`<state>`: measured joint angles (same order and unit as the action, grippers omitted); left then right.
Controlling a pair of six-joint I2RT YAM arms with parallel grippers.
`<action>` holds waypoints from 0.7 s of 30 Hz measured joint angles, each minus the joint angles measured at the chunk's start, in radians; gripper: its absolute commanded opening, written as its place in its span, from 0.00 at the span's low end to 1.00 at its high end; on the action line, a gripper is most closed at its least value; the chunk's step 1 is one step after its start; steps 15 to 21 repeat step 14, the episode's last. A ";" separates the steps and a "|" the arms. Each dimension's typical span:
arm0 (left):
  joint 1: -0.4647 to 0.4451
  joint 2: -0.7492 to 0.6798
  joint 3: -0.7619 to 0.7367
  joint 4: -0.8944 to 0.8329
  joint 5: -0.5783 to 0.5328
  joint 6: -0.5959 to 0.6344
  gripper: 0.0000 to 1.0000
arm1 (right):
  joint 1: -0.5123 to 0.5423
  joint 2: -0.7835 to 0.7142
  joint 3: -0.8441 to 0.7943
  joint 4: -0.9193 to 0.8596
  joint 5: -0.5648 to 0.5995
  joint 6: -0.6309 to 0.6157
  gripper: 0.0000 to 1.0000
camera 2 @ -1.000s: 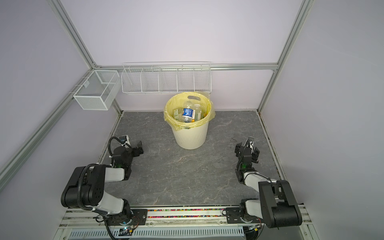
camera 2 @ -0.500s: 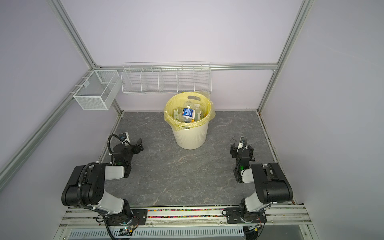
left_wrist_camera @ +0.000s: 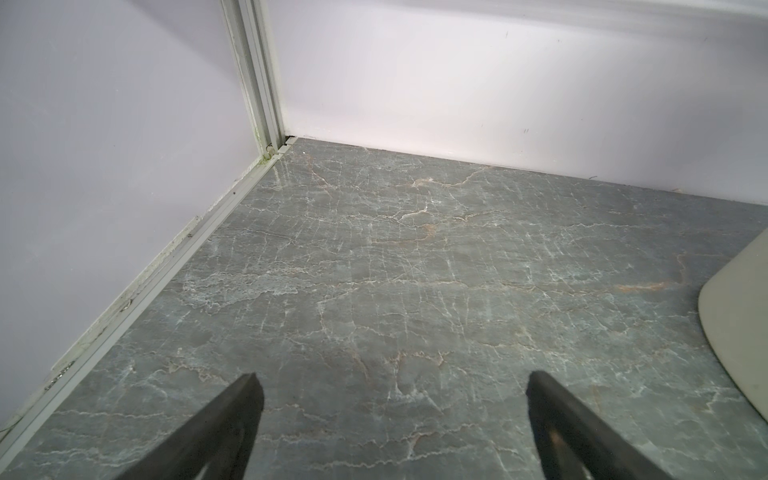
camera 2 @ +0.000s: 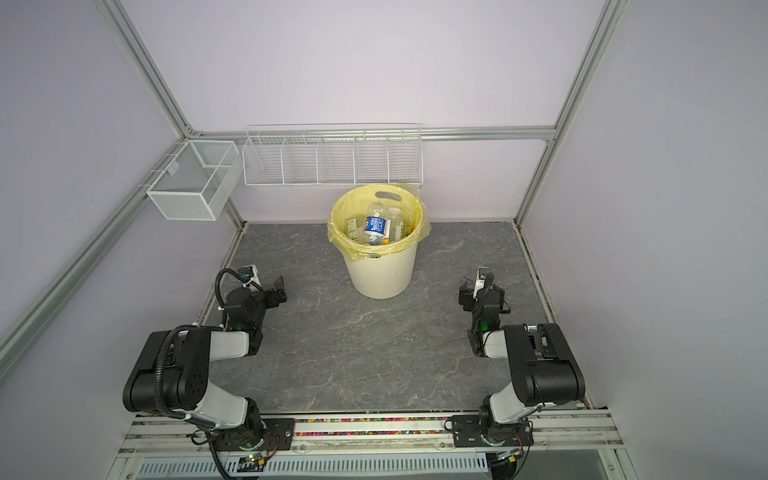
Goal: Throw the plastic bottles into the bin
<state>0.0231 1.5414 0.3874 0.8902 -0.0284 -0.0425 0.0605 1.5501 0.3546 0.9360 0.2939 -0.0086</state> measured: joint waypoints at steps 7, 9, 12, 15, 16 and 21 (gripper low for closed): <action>0.000 0.000 0.000 0.000 0.000 0.000 0.99 | 0.000 0.000 0.000 -0.005 -0.001 0.000 0.89; 0.000 0.000 0.000 0.000 0.000 0.000 0.99 | 0.000 0.000 0.000 -0.005 -0.001 0.000 0.89; 0.000 0.000 0.000 0.000 0.000 0.000 0.99 | -0.004 0.000 0.005 -0.021 -0.009 0.000 0.89; 0.000 0.000 0.000 -0.001 0.000 0.000 0.99 | -0.008 0.000 0.007 -0.027 -0.012 0.000 0.89; 0.000 0.000 0.000 -0.001 0.000 0.000 0.99 | -0.008 0.000 0.007 -0.027 -0.012 0.000 0.89; 0.000 0.000 0.000 -0.001 0.000 0.000 0.99 | -0.008 0.000 0.007 -0.027 -0.012 0.000 0.89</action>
